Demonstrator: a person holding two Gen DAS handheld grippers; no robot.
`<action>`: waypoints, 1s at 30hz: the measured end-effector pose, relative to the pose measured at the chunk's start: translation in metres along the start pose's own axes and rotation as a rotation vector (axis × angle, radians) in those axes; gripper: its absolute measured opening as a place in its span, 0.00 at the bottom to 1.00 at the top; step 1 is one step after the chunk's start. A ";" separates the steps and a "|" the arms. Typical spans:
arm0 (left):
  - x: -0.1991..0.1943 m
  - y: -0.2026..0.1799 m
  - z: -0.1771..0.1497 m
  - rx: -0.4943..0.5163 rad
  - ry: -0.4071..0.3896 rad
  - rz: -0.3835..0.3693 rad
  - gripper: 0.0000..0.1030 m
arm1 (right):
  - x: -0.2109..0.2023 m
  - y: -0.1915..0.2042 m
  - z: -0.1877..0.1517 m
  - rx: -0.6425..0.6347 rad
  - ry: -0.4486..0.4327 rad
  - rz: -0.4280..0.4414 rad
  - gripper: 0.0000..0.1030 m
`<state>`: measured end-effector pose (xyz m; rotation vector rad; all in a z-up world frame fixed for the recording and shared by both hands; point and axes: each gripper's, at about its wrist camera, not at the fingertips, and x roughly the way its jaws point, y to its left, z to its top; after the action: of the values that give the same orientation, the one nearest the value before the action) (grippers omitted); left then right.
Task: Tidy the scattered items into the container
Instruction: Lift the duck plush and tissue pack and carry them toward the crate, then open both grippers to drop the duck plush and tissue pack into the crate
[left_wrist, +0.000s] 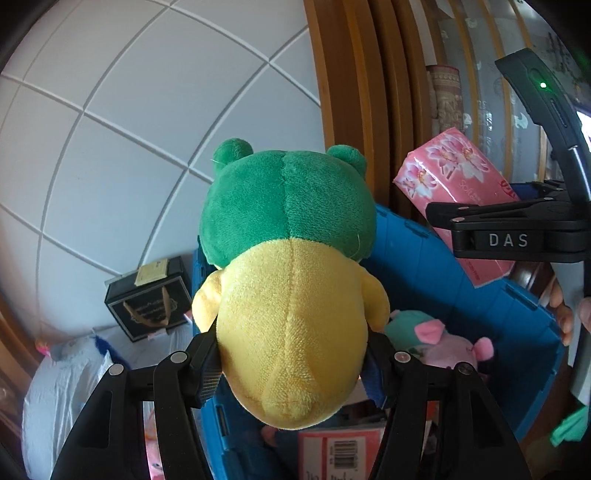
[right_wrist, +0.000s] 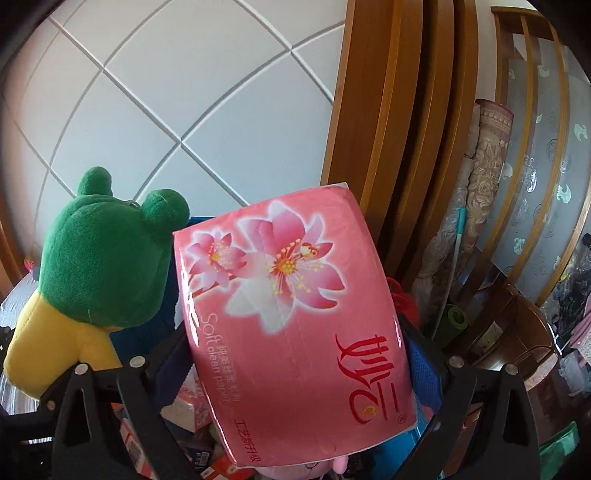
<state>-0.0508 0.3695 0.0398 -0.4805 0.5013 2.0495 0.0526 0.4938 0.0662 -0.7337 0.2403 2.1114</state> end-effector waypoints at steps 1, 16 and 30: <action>0.003 -0.004 0.001 -0.002 0.012 -0.001 0.59 | 0.009 -0.005 0.002 0.001 0.011 0.002 0.96; 0.009 -0.018 -0.001 -0.003 0.049 0.016 0.82 | 0.069 -0.021 0.001 0.022 0.111 0.015 0.98; 0.012 -0.014 -0.010 -0.021 0.086 -0.014 0.82 | 0.025 -0.027 -0.018 -0.008 0.119 -0.029 0.98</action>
<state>-0.0434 0.3794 0.0229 -0.5847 0.5265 2.0288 0.0694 0.5196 0.0395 -0.8635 0.2842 2.0448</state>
